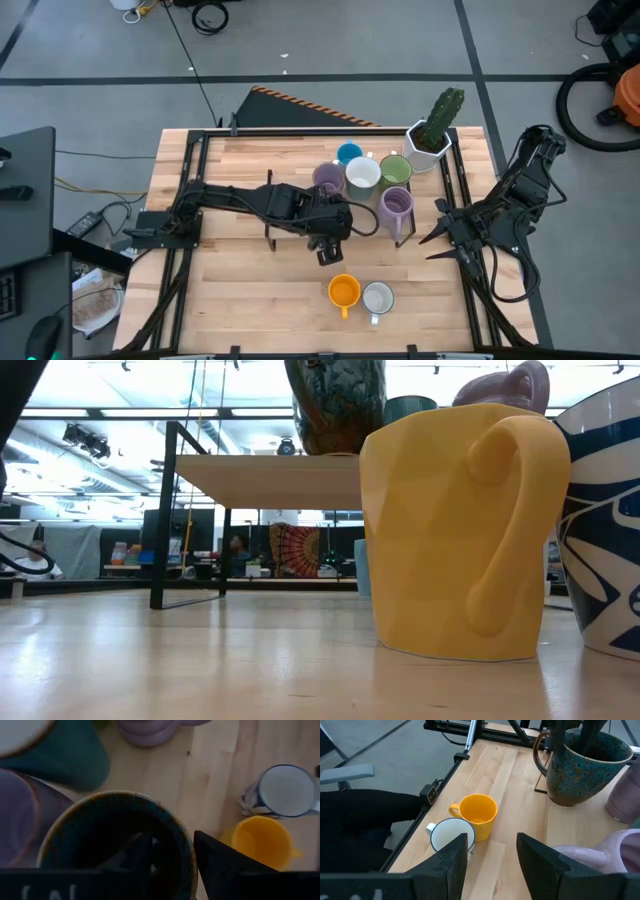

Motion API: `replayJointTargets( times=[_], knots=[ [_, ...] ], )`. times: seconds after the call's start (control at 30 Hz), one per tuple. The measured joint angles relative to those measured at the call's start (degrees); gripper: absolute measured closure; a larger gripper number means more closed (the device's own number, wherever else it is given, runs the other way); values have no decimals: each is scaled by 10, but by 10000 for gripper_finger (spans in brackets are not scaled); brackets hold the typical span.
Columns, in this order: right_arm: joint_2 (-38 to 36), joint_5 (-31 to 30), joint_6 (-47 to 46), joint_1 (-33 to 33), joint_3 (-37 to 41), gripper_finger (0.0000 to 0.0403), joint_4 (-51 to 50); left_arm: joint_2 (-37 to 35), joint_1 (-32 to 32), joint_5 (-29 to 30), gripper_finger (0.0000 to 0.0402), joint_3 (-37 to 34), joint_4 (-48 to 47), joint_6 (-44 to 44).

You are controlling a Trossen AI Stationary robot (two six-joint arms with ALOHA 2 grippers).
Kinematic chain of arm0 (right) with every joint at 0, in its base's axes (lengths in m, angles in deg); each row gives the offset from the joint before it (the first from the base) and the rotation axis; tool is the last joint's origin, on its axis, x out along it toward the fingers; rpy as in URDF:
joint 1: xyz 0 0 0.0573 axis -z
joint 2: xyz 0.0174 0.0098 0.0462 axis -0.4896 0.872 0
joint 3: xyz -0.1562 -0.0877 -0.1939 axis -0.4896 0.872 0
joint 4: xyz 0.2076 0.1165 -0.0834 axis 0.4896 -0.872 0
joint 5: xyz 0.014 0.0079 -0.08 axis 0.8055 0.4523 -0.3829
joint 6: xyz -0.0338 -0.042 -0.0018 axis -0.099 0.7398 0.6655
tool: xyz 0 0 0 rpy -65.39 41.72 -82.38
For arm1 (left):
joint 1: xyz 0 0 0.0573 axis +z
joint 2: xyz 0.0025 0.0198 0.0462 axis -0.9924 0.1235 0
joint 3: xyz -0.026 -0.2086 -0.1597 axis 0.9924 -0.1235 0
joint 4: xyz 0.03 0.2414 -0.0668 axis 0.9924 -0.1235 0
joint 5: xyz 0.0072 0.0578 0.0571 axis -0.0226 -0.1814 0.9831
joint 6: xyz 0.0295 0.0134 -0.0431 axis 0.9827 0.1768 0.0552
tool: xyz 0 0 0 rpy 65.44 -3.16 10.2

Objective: Place coffee mugs
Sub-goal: Put the patterned dark blue mug on the shelf

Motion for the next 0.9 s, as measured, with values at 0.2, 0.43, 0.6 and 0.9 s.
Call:
replayJointTargets(
  times=[0.2,0.43,0.6,0.9],
  knots=[
    [0,0,0,0,0,227,0,-4,-13,52,249,0,15,34],
    [0,0,0,0,0,227,0,-28,-30,67,249,0,72,66],
    [0,4,-2,0,0,227,-1,-57,-46,59,249,1,46,6],
    [0,4,-2,0,0,227,0,-68,-85,51,249,-1,-175,-150]
  ],
)
